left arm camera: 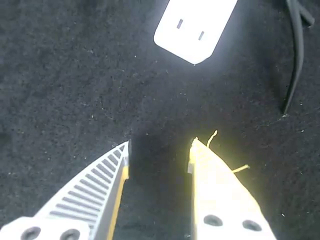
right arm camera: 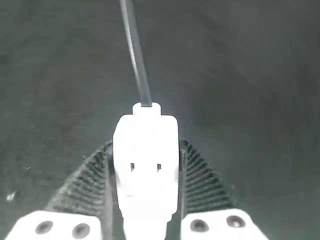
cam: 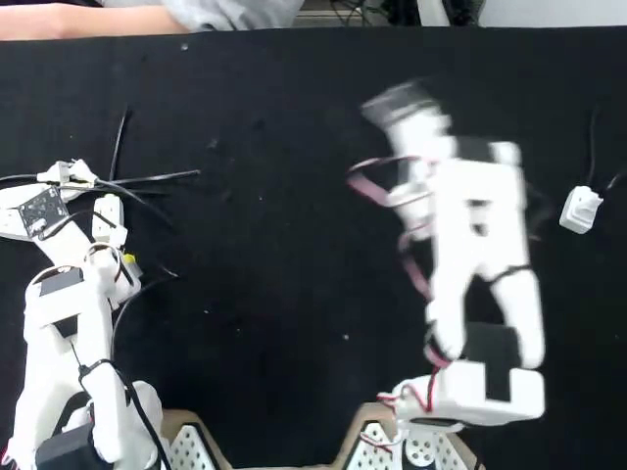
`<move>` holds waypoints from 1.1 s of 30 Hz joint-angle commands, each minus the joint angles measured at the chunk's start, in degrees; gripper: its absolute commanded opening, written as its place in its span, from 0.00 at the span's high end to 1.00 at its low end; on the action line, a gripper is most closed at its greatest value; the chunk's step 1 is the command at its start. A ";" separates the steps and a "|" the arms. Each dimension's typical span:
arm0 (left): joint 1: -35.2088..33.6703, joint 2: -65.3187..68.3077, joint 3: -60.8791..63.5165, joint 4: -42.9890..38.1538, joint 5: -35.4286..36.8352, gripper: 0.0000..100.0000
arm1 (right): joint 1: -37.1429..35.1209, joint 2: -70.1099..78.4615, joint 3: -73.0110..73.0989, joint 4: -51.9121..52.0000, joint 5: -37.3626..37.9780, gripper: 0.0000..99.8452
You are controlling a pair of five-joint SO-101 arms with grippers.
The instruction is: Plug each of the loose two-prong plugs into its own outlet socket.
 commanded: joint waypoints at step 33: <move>-0.04 -1.49 -1.45 -0.79 0.79 0.81 | 25.41 77.76 -104.04 16.62 -23.74 0.98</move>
